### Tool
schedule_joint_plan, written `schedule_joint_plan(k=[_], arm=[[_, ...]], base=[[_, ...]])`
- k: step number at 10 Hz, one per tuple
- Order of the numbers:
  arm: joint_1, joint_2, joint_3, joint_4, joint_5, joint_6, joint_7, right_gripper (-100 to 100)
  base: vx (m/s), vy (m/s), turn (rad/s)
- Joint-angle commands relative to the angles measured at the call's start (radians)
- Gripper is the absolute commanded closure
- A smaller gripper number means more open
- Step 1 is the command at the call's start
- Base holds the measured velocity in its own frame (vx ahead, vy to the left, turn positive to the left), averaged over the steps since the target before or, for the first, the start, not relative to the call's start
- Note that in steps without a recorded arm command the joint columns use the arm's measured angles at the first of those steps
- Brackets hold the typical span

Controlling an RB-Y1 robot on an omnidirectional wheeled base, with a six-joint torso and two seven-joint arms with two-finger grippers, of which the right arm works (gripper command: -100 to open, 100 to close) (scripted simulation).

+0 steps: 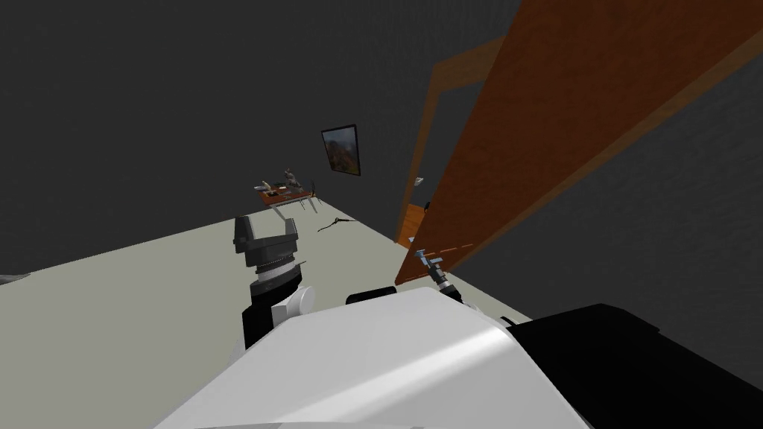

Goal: Pull the door open

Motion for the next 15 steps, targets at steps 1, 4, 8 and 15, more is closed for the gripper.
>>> schedule_joint_plan(k=[1,4,8,15], arm=[[0.002,-0.010,-0.003,0.022,-0.004,-0.028,-0.004,100],[-0.016,-0.002,0.010,0.021,-0.002,-0.010,0.000,100],[-0.039,-0.001,0.030,0.012,-0.005,0.013,0.003,100],[-0.079,0.000,0.065,-0.004,-0.009,0.051,0.009,100]], base=[[-0.126,-0.020,0.141],[-0.124,-0.034,0.077],[-0.201,-0.072,0.095],[-0.190,-0.081,0.093]])
